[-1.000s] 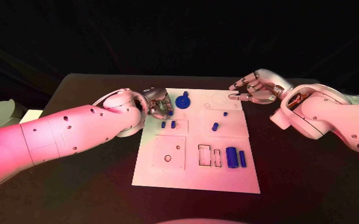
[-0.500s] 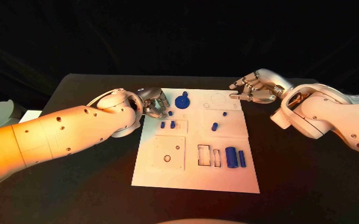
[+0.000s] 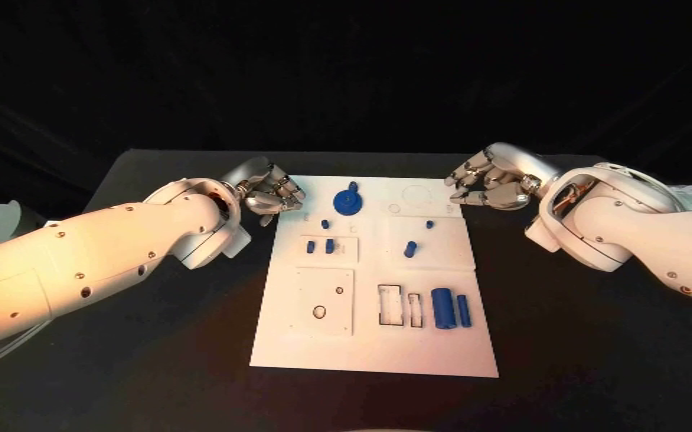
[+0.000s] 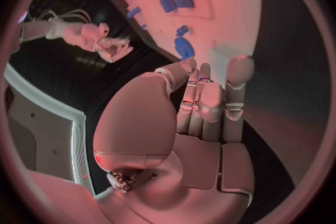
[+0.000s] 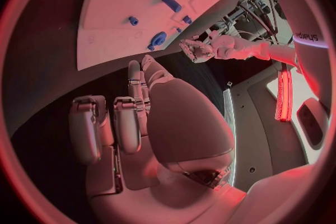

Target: Assemble the parts on the task board

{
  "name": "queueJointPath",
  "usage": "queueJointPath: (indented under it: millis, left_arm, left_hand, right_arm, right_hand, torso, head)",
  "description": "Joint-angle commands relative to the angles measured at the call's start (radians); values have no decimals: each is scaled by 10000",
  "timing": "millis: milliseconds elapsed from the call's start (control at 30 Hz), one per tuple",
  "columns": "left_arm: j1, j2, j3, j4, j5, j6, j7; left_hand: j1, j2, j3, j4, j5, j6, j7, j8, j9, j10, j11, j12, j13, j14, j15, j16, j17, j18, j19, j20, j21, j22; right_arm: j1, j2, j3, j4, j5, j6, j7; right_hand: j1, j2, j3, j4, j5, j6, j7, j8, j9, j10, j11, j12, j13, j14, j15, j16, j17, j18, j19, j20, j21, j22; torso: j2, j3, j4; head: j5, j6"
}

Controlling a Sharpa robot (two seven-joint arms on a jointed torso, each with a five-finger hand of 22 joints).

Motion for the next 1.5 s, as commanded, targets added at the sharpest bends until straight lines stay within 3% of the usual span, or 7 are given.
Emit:
queueJointPath:
  millis: [33, 167, 200, 467, 700, 1033, 1500]
  left_arm:
    - [-8, -146, -63, 275, 7083, -237, 2837]
    - [-37, -430, -120, 673, 9411, 400, 3924]
    - [-43, -501, -128, 776, 9735, 534, 4090]
    - [-79, -885, -180, 1380, 10711, 1200, 4669]
    - [-91, -1023, -202, 1638, 10689, 1484, 4814]
    - [-99, -1082, -221, 1925, 10635, 1490, 4786]
    - [-101, -1122, -225, 2004, 10589, 1422, 4669]
  left_hand:
    - [-146, 70, -187, 89, -17, 81, -30, 76, 4, 133, -52, 282, 111, -207, -39, -269, -403, 141, -241, -33, -474, -392]
    - [-661, 145, -916, 301, -28, 67, -140, 174, -2, 426, -210, 1080, 525, -267, -105, -242, -449, 174, -356, -85, -757, -603]
    - [-714, 271, -1224, 273, -41, 47, -165, 254, 22, 210, -247, 1471, 768, -306, -189, -210, -476, 187, -371, -137, -853, -667]
    - [-384, 713, -1462, -75, 0, -218, -201, 327, 21, -422, -252, 2447, 1330, -560, -158, -308, -882, 259, -543, -145, -1471, -1165]
    - [-288, 850, -1376, -245, -4, -7, -227, 374, 31, -746, -231, 2295, 1215, -1060, -131, -828, -1780, 335, -875, -126, -2066, -1622]
    - [-468, 693, -1517, -304, -5, -130, -84, 228, -37, -693, -140, 2209, 1109, -1084, -65, -802, -1833, 330, -895, -75, -2152, -1667]
    - [-456, 657, -1543, -378, -1, -223, -35, 168, -64, -753, -99, 2196, 1080, -1108, -34, -802, -1897, 328, -890, -50, -2178, -1682]
  right_arm:
    - [-63, 14, 0, 186, -2633, 435, -653]
    - [-144, 59, 0, 383, -3905, 600, -1017]
    - [-161, 82, -1, 413, -4178, 639, -1107]
    - [-254, 374, -65, 461, -5673, 881, -1654]
    - [-409, 709, -106, 297, -6211, 1155, -1895]
    - [-575, 1102, -118, 4, -6485, 1182, -1982]
    - [-756, 1376, -121, -172, -6374, 1410, -1792]
  right_hand:
    - [54, -144, 254, 17, -123, 161, -50, -5, 16, 145, 3, -359, -574, 799, 93, -53, 1574, 204, 462, 90, -105, 1595]
    - [-12, -327, 609, 104, -422, 303, -109, -24, 17, 182, 43, -705, -1252, 781, 118, -123, 1484, 268, 330, 117, -291, 1343]
    - [-20, -411, 748, 121, -537, 324, -115, -38, 11, 190, 40, -806, -1477, 773, 129, -154, 1444, 288, 286, 134, -359, 1254]
    - [-174, -680, 1354, 233, -783, 394, -181, -59, -20, 187, 72, -1096, -2392, 731, 117, -334, 1209, 343, 190, 142, -551, 1019]
    - [-299, -817, 1707, 252, -811, 355, -205, -66, -82, 75, 40, -1124, -2941, 731, 83, -376, 1160, 353, 186, 107, -599, 973]
    - [-358, -822, 1862, 256, -812, 351, -205, -63, -109, 80, 43, -1105, -3152, 726, 74, -416, 1108, 361, 176, 91, -633, 934]
    - [-361, -699, 2311, 154, -829, 366, -162, -57, -154, 149, 81, -1090, -3537, 732, 112, -425, 1098, 356, 195, 113, -639, 940]
  torso:
    - [8, -12, -16]
    - [2, -25, 7]
    - [2, -32, 5]
    - [-4, -24, 13]
    - [9, -24, 44]
    - [12, -24, 31]
    - [3, -14, 24]
  head:
    - [-190, 76]
    - [-404, 121]
    - [-458, 134]
    - [-563, 168]
    - [-615, 171]
    - [-551, 121]
    - [-472, 54]
